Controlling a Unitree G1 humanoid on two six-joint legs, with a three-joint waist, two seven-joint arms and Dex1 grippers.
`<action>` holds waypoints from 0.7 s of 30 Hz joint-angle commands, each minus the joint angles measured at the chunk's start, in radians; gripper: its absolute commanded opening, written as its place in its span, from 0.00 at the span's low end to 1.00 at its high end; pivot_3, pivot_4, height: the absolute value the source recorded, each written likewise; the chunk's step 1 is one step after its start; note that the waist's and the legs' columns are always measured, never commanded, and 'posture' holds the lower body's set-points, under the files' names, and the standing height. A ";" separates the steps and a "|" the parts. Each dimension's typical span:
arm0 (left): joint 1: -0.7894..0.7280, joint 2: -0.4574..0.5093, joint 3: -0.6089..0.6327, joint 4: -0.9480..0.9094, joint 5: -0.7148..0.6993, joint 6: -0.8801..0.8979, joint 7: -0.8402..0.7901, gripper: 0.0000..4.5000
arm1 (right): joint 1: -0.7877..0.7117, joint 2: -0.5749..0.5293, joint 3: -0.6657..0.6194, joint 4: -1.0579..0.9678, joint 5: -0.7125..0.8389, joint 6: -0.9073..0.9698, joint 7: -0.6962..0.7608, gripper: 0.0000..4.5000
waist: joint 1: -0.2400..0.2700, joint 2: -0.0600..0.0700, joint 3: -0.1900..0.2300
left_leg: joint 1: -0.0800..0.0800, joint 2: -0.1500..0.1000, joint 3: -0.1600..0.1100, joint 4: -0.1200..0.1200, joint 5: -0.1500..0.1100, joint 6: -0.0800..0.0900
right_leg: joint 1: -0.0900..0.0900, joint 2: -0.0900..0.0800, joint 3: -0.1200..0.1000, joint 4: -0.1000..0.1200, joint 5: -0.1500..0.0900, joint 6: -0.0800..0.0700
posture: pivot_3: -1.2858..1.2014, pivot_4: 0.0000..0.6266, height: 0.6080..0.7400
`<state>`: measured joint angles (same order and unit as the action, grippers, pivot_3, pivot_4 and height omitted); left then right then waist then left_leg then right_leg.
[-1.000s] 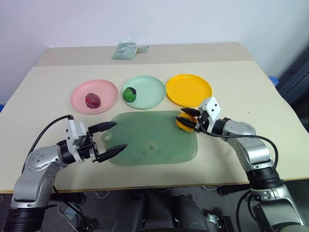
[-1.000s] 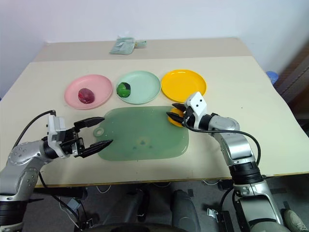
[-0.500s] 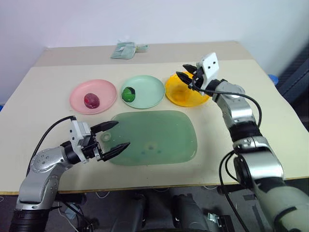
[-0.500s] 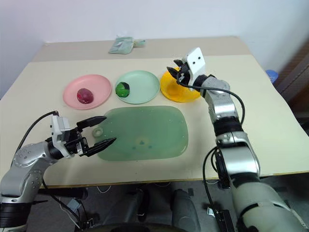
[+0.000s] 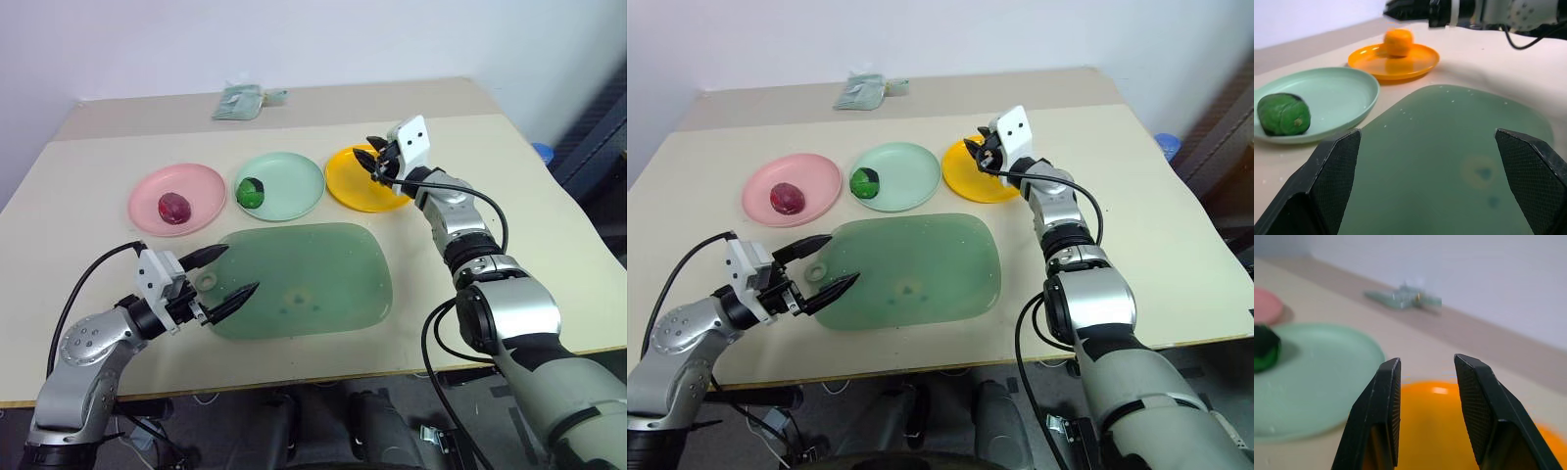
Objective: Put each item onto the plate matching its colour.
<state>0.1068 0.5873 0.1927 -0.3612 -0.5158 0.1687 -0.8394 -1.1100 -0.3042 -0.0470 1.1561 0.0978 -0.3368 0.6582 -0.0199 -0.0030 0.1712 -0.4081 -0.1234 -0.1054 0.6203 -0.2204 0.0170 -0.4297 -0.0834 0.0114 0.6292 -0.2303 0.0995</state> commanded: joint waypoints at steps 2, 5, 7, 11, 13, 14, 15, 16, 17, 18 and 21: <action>-0.004 -0.007 0.034 0.011 0.061 -0.068 0.042 1.00 | 0.311 -0.056 0.003 -0.633 0.164 0.170 0.189 0.39 | 0.015 0.000 0.000 | 0.000 0.000 0.000 0.000 0.000 0.000 | 0.001 0.000 0.000 0.000 0.000 0.000 | 0.52 0.24 1.00; -0.022 -0.025 0.053 0.061 0.045 -0.107 0.027 1.00 | 0.560 -0.139 0.020 -1.018 0.206 0.361 0.198 0.39 | 0.036 0.001 0.000 | -0.001 -0.001 -0.003 0.000 -0.001 0.001 | 0.002 0.001 0.002 -0.002 0.000 0.000 | 0.52 0.24 1.00; -0.019 -0.001 0.056 0.082 0.044 -0.104 -0.002 1.00 | 0.695 -0.181 -0.007 -1.202 0.234 0.462 0.162 0.39 | 0.033 0.002 0.001 | -0.001 -0.001 -0.002 0.001 -0.001 0.000 | 0.001 0.000 0.003 -0.001 0.000 0.000 | 0.52 0.24 1.00; -0.025 0.032 0.059 0.117 0.040 -0.114 -0.051 1.00 | 0.905 -0.238 -0.095 -1.438 0.281 0.604 0.080 0.39 | 0.029 0.002 0.001 | 0.000 0.001 -0.001 0.003 -0.002 -0.002 | 0.002 0.001 0.004 0.000 -0.003 -0.004 | 0.52 0.24 1.00; -0.039 0.045 0.059 0.143 0.019 -0.105 -0.085 1.00 | 1.001 -0.251 -0.148 -1.522 0.313 0.670 0.043 0.44 | 0.031 0.002 0.001 | 0.000 0.001 -0.001 0.003 -0.002 -0.002 | 0.002 0.001 0.004 0.000 -0.005 -0.006 | 0.52 0.24 1.00; -0.048 0.048 0.058 0.153 0.010 -0.102 -0.099 1.00 | 1.050 -0.260 -0.167 -1.562 0.320 0.690 0.037 0.50 | 0.033 0.002 0.001 | 0.000 0.001 -0.001 0.003 -0.002 -0.002 | 0.002 0.001 0.004 0.000 -0.005 -0.006 | 0.52 0.24 1.00; -0.054 0.050 0.058 0.160 0.005 -0.100 -0.107 1.00 | 1.086 -0.265 -0.181 -1.592 0.325 0.705 0.029 0.58 | 0.035 0.002 0.001 | 0.000 0.001 -0.001 0.003 -0.002 -0.001 | 0.002 0.001 0.004 0.000 -0.005 -0.006 | 0.52 0.24 1.00; -0.058 0.048 0.055 0.161 0.005 -0.100 -0.109 1.00 | 1.108 -0.270 -0.190 -1.609 0.329 0.712 0.026 0.68 | 0.034 0.002 0.001 | 0.000 0.001 -0.001 0.003 -0.001 -0.001 | 0.002 0.001 0.004 -0.001 -0.005 -0.006 | 0.52 0.24 1.00; -0.060 0.049 0.054 0.158 -0.003 -0.094 -0.116 1.00 | 1.137 -0.262 -0.209 -1.634 0.331 0.714 0.003 0.80 | 0.034 0.002 0.001 | 0.000 0.001 -0.001 0.003 -0.001 0.000 | 0.002 0.001 0.004 -0.001 -0.005 -0.006 | 0.52 0.24 1.00; -0.060 0.051 0.054 0.153 -0.008 -0.086 -0.119 1.00 | 1.172 -0.259 -0.226 -1.660 0.335 0.716 -0.006 0.92 | 0.034 0.002 0.001 | 0.000 0.000 -0.001 0.003 -0.001 0.000 | 0.002 0.000 0.004 -0.001 -0.005 -0.006 | 0.52 0.24 1.00; -0.049 0.059 0.057 0.129 -0.020 -0.059 -0.124 1.00 | 1.248 -0.258 -0.254 -1.704 0.344 0.701 -0.009 0.99 | 0.033 0.001 0.001 | 0.000 0.001 -0.001 0.003 -0.002 -0.001 | 0.002 0.000 0.004 -0.001 -0.005 -0.006 | 0.52 0.24 1.00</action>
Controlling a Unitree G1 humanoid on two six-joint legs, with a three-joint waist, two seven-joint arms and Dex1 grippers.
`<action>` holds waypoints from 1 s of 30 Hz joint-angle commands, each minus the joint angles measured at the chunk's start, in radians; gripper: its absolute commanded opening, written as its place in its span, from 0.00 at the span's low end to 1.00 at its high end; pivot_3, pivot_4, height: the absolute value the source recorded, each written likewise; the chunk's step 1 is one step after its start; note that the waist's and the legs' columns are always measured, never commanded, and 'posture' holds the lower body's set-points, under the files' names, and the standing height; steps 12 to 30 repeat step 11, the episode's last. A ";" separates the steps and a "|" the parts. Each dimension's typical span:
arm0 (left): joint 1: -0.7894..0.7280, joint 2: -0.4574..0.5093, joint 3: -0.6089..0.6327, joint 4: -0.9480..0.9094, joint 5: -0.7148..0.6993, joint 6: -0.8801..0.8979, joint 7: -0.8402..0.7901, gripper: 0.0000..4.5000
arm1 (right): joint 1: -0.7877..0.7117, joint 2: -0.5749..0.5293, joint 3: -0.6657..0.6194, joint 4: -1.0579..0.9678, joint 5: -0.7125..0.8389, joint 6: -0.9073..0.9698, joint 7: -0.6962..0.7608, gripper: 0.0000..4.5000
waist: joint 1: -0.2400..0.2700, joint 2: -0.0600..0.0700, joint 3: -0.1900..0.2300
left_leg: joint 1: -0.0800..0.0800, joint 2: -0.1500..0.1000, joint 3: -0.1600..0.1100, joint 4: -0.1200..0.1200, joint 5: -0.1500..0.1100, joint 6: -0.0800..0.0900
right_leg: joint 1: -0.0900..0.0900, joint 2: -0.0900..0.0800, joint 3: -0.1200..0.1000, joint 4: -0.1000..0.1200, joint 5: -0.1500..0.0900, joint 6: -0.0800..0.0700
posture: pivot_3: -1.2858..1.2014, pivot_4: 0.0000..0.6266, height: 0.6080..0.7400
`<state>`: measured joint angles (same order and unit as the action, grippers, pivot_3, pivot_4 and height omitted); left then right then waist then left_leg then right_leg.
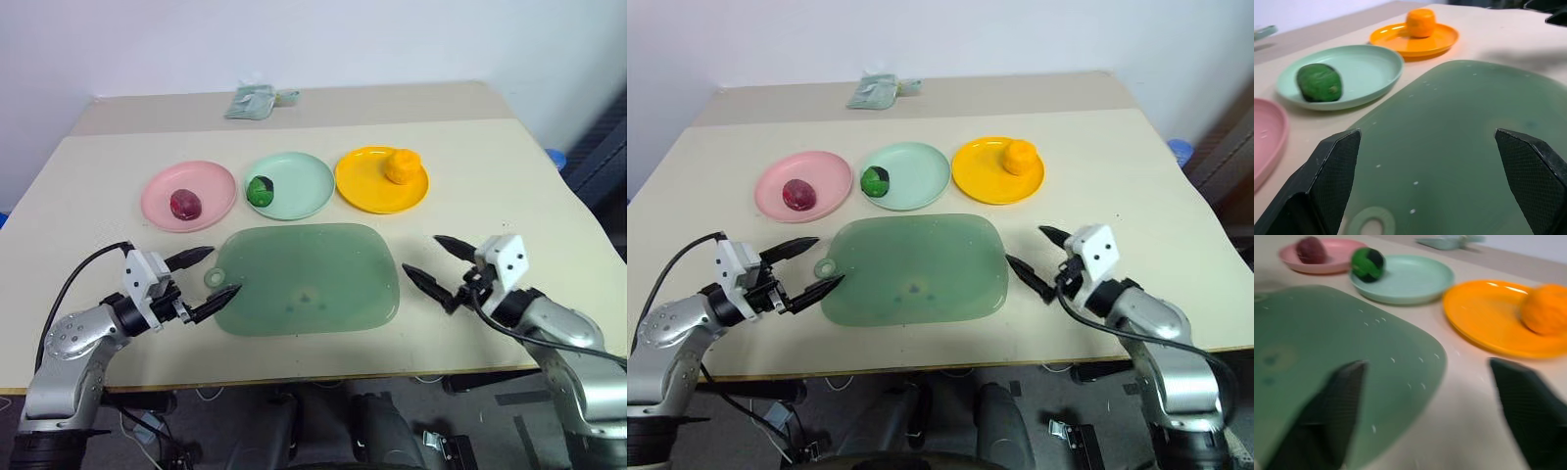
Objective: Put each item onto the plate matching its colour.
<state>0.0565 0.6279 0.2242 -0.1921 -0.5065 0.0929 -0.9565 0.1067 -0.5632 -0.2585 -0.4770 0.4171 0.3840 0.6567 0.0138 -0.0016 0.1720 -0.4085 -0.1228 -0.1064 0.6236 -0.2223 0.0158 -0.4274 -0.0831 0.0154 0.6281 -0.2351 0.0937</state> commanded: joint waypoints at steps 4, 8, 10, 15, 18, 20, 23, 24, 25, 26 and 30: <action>0.025 0.043 0.029 -0.077 -0.045 0.068 -0.017 1.00 | 0.099 -0.003 -0.058 -0.081 0.023 -0.051 0.017 0.99 | -0.001 0.000 0.000 | 0.000 0.000 0.000 0.000 0.000 0.000 | 0.000 0.000 0.000 0.000 0.000 0.000 | 0.52 0.24 1.00; 0.055 0.063 0.041 -0.114 -0.062 0.097 -0.021 1.00 | 0.120 0.000 -0.065 -0.064 0.021 -0.065 0.010 0.99 | -0.001 -0.001 0.000 | 0.000 0.000 0.000 0.000 0.000 0.000 | 0.001 0.000 0.000 0.000 0.000 0.000 | 0.52 0.24 1.00; 0.077 0.075 0.044 -0.136 -0.074 0.119 -0.029 1.00 | 0.112 0.000 -0.059 -0.066 0.020 -0.058 -0.001 0.99 | -0.001 -0.001 0.000 | 0.000 0.000 0.000 0.000 0.000 0.000 | 0.001 0.000 0.000 -0.001 0.000 0.000 | 0.52 0.24 1.00; 0.083 0.084 0.041 -0.144 -0.068 0.126 -0.028 1.00 | 0.105 -0.001 -0.057 -0.067 0.022 -0.053 -0.006 0.99 | -0.001 -0.001 0.000 | 0.000 0.000 0.000 0.000 0.000 0.000 | 0.001 0.000 0.000 -0.001 0.000 0.000 | 0.52 0.24 1.00; 0.083 0.084 0.041 -0.144 -0.068 0.126 -0.028 1.00 | 0.105 -0.001 -0.057 -0.067 0.022 -0.053 -0.006 0.99 | -0.001 -0.001 0.000 | 0.000 0.000 0.000 0.000 0.000 0.000 | 0.001 0.000 0.000 -0.001 0.000 0.000 | 0.52 0.24 1.00; 0.083 0.084 0.041 -0.144 -0.068 0.126 -0.028 1.00 | 0.105 -0.001 -0.057 -0.067 0.022 -0.053 -0.006 0.99 | -0.001 -0.001 0.000 | 0.000 0.000 0.000 0.000 0.000 0.000 | 0.001 0.000 0.000 -0.001 0.000 0.000 | 0.52 0.24 1.00; 0.083 0.084 0.041 -0.144 -0.068 0.126 -0.028 1.00 | 0.105 -0.001 -0.057 -0.067 0.022 -0.053 -0.006 0.99 | -0.001 -0.001 0.000 | 0.000 0.000 0.000 0.000 0.000 0.000 | 0.001 0.000 0.000 -0.001 0.000 0.000 | 0.52 0.24 1.00; 0.083 0.084 0.041 -0.144 -0.068 0.126 -0.028 1.00 | 0.105 -0.001 -0.057 -0.067 0.022 -0.053 -0.006 0.99 | -0.001 -0.001 0.000 | 0.000 0.000 0.000 0.000 0.000 0.000 | 0.001 0.000 0.000 -0.001 0.000 0.000 | 0.52 0.24 1.00; 0.083 0.084 0.041 -0.144 -0.068 0.126 -0.028 1.00 | 0.105 -0.001 -0.057 -0.067 0.022 -0.053 -0.006 0.99 | -0.001 -0.001 0.000 | 0.000 0.000 0.000 0.000 0.000 0.000 | 0.001 0.000 0.000 -0.001 0.000 0.000 | 0.52 0.24 1.00; 0.083 0.084 0.041 -0.144 -0.068 0.126 -0.028 1.00 | 0.105 -0.001 -0.057 -0.067 0.022 -0.053 -0.006 0.99 | -0.001 -0.001 0.000 | 0.000 0.000 0.000 0.000 0.000 0.000 | 0.001 0.000 0.000 -0.001 0.000 0.000 | 0.52 0.24 1.00; 0.083 0.084 0.041 -0.144 -0.068 0.126 -0.028 1.00 | 0.105 -0.001 -0.057 -0.067 0.022 -0.053 -0.006 0.99 | -0.001 -0.001 0.000 | 0.000 0.000 0.000 0.000 0.000 0.000 | 0.001 0.000 0.000 -0.001 0.000 0.000 | 0.52 0.24 1.00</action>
